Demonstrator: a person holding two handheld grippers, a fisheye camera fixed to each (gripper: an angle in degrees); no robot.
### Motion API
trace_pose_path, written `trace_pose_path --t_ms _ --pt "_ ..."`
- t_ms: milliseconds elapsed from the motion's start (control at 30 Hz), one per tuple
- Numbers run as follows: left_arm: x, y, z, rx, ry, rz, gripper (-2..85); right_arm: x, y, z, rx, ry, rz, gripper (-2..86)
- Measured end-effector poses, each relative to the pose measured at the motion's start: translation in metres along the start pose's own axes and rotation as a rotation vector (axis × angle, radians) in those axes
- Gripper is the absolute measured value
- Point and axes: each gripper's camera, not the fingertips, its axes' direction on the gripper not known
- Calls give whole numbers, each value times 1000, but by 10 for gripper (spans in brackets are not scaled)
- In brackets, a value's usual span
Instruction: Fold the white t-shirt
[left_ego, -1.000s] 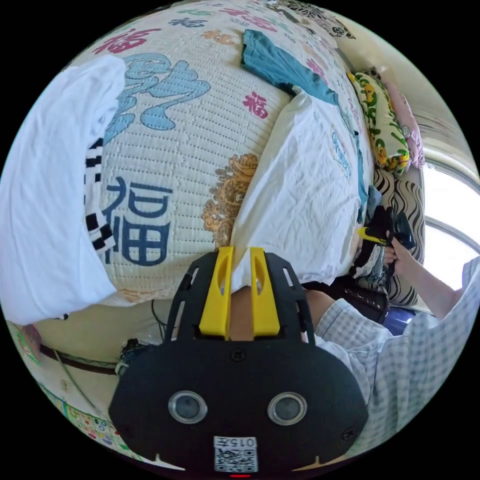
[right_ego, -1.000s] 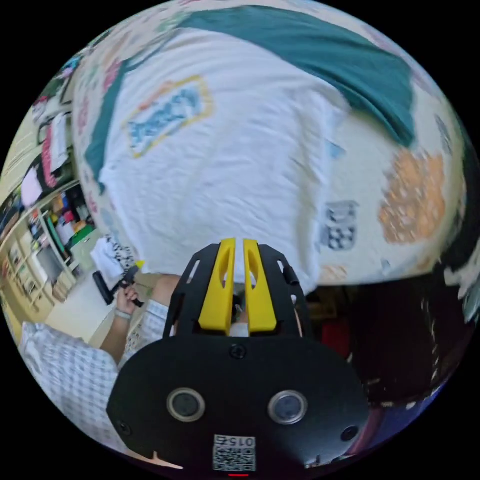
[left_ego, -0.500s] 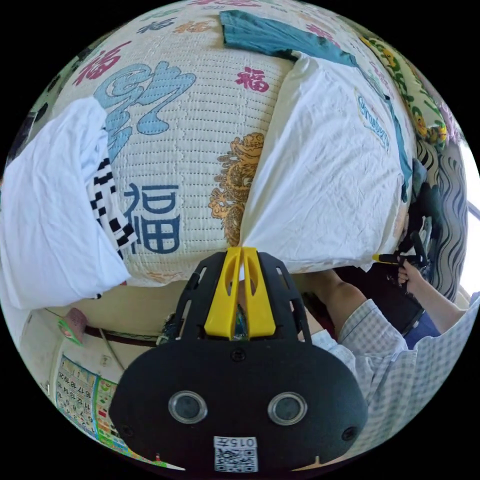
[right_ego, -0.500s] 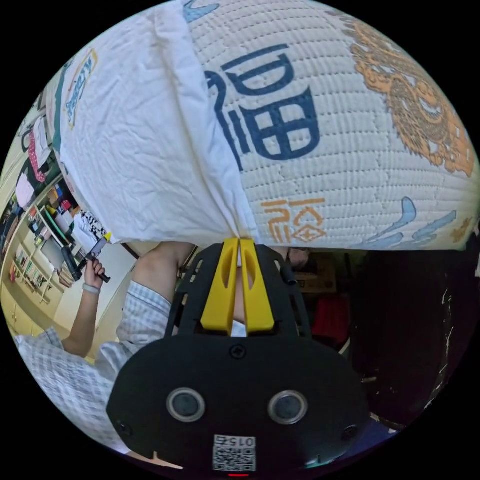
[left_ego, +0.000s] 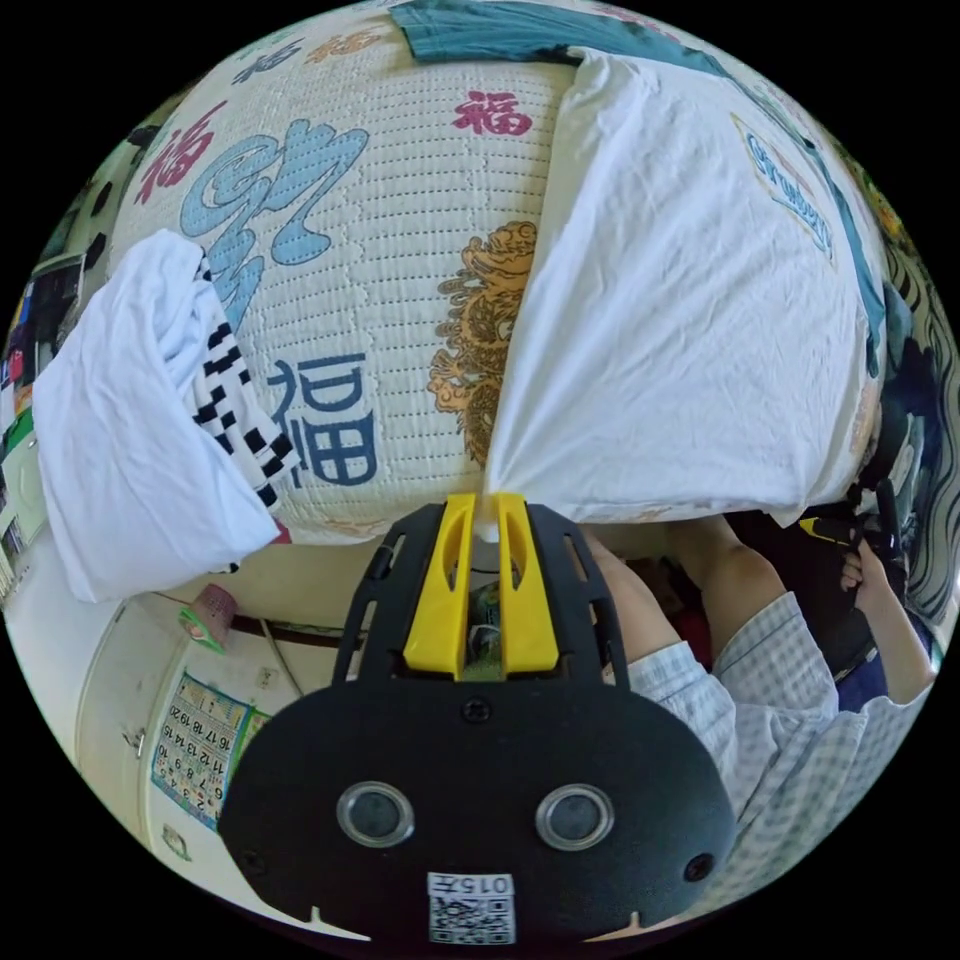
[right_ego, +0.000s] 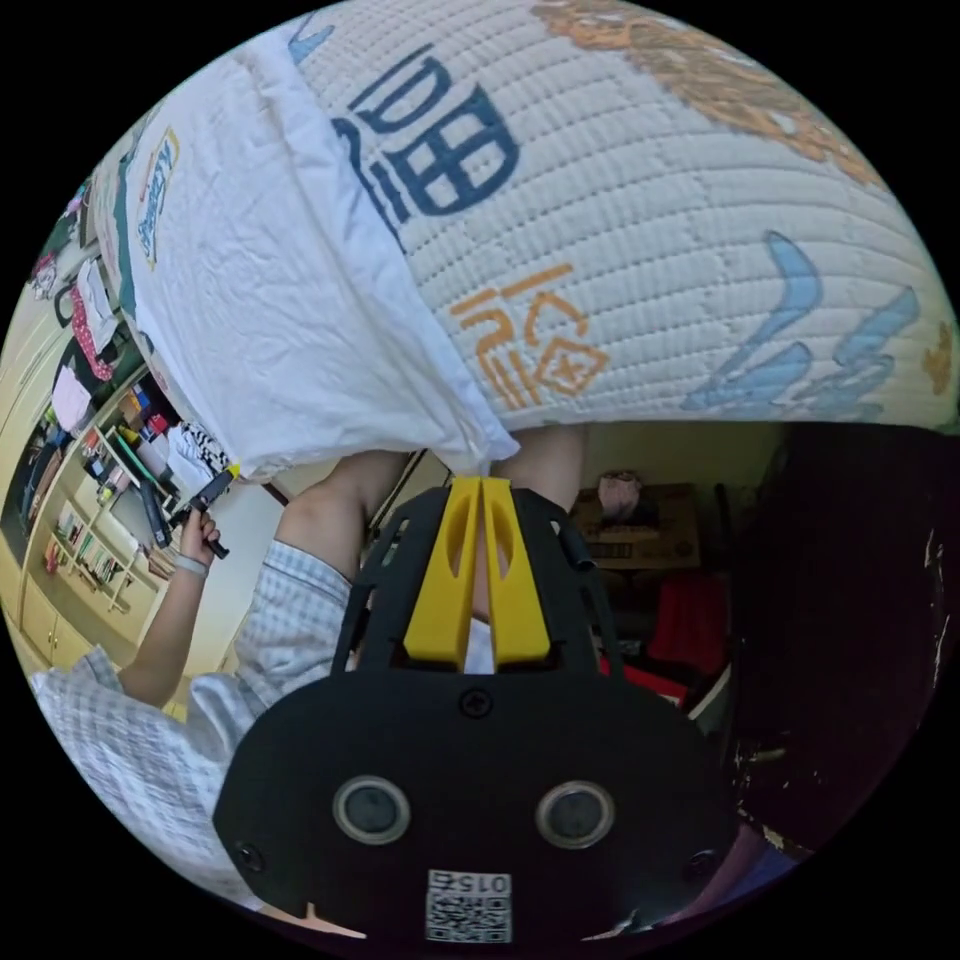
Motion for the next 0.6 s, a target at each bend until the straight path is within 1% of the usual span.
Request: trace_pose_path --t_ms 100,167,200,233,267,300,333,367,400,467,500,567,600 --pt "18 -19 -1 -23 -71 -40 9 34 17 -36 128 -143 26 -3" --pt "33 -36 8 -82 -284 -105 1 58 23 -65 227 -247 21 -1" --pt "34 -39 15 -116 -316 -129 0 64 23 -71 246 -262 20 -1" --pt "34 -46 29 -206 -319 -173 -2 75 24 -83 276 -284 19 1" --pt "39 -53 33 -210 -279 -205 -4 83 25 -96 315 -307 5 3" --pt "45 -57 31 -176 -260 -213 -4 87 25 -102 337 -319 -5 3" --pt "63 -68 22 -86 -218 -210 -6 94 25 -114 380 -338 -26 5" --pt "89 -86 11 0 -162 -170 -6 101 25 -125 425 -355 -49 6" --pt "105 -96 5 41 -129 -130 -6 104 24 -130 446 -365 -60 8" --pt "197 -145 -20 203 -37 150 -5 118 19 -146 518 -411 -82 13" --pt "225 -158 -26 234 -32 234 -4 121 17 -149 534 -422 -84 14" --pt "342 -203 -42 326 -25 592 6 134 10 -158 578 -459 -78 26" --pt "371 -213 -44 345 -25 673 10 137 8 -159 582 -472 -76 31"
